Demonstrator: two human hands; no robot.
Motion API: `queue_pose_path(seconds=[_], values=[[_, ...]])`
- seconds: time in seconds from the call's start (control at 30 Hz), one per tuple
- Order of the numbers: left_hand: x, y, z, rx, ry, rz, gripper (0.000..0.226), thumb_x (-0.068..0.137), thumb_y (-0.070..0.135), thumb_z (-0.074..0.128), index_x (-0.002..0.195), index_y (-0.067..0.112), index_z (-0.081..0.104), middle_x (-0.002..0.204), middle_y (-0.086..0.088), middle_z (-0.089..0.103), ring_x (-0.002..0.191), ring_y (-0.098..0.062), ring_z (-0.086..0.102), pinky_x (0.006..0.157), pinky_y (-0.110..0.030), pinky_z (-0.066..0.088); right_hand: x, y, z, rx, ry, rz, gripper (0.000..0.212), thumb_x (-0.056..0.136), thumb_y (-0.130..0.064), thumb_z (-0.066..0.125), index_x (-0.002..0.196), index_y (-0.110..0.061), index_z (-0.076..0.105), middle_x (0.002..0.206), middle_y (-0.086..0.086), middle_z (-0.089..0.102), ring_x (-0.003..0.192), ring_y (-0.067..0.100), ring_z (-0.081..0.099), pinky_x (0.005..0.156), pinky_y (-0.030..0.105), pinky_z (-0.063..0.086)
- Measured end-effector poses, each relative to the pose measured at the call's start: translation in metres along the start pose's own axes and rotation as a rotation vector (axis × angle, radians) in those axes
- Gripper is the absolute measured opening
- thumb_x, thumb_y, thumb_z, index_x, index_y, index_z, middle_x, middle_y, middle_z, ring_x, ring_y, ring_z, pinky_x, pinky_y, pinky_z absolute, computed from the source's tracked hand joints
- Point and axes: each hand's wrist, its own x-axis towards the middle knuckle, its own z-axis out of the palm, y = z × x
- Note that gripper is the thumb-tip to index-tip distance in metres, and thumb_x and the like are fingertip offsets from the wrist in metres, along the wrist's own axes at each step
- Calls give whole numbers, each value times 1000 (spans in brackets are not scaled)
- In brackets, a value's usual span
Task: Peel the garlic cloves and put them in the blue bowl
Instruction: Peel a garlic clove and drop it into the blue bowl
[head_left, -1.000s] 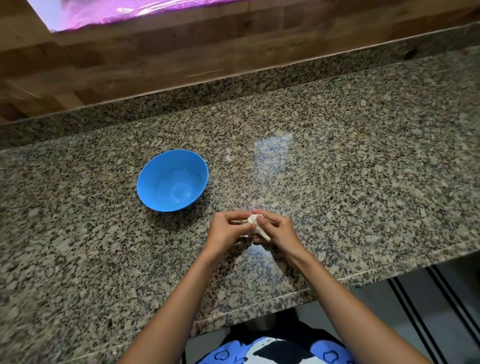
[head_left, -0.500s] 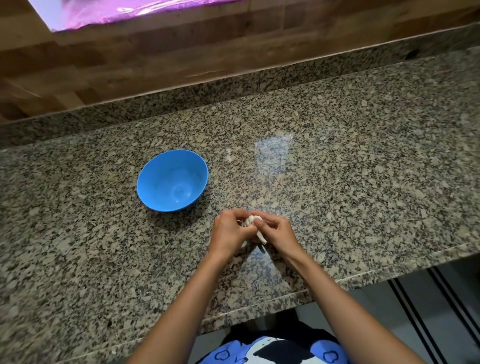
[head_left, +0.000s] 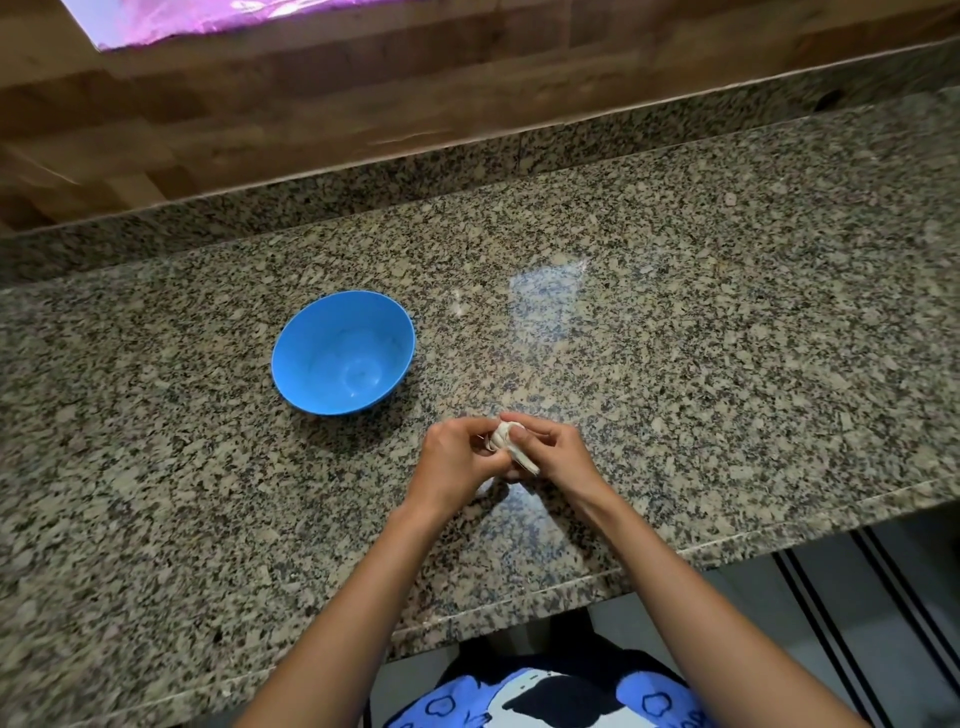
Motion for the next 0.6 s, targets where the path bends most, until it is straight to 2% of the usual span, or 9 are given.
queue_pose_path(seconds=[0.1, 0.2, 0.23, 0.37, 0.47, 0.53, 0.6], values=[[1, -2, 5, -28, 82, -64, 29, 71, 17, 76, 100, 16, 74, 73, 7, 72, 68, -7, 68, 63, -23, 57, -1, 1, 2, -12, 24, -15, 32, 89, -7, 57, 121, -1, 58, 94, 3, 67, 71, 3, 66, 60, 18, 55], [2, 1, 12, 54, 122, -72, 28, 73, 19, 72, 101, 16, 71, 80, 4, 71, 71, -9, 66, 63, -21, 56, 0, 4, 4, -58, 70, -45, 30, 88, -9, 60, 117, -4, 61, 108, 9, 67, 90, 10, 65, 78, 20, 54], [2, 3, 14, 86, 117, -65, 28, 74, 18, 71, 102, 15, 70, 83, 2, 71, 72, -9, 66, 63, -20, 56, 0, 4, 5, -66, 74, -44, 29, 88, -9, 60, 117, -5, 62, 109, 10, 67, 91, 11, 65, 79, 21, 54], [5, 4, 15, 123, 102, -59, 24, 80, 14, 70, 104, 10, 68, 81, 0, 70, 64, -9, 66, 54, -17, 55, -2, 4, 4, -67, 57, -47, 28, 88, -10, 59, 116, -6, 63, 104, 8, 68, 80, 3, 65, 71, 18, 54], [8, -2, 9, 59, 97, -110, 20, 80, 20, 71, 100, 15, 71, 79, 3, 71, 66, -8, 66, 57, -21, 56, -3, 2, 4, -37, 28, -29, 29, 90, -10, 58, 118, -4, 60, 94, 9, 69, 68, 8, 66, 59, 21, 55], [12, -8, 2, -83, 46, -174, 17, 78, 19, 72, 95, 16, 73, 77, 2, 72, 68, -10, 68, 60, -24, 56, -2, 0, 4, -13, 23, -2, 29, 91, -9, 56, 119, -5, 59, 87, 9, 68, 59, 7, 64, 52, 19, 53], [16, -13, -3, -296, -2, -234, 14, 79, 11, 69, 92, 10, 74, 81, -6, 74, 77, -20, 69, 71, -34, 57, -1, -1, 3, -3, 5, 21, 29, 92, -9, 55, 120, -5, 58, 84, 8, 67, 56, 5, 64, 51, 18, 52]])
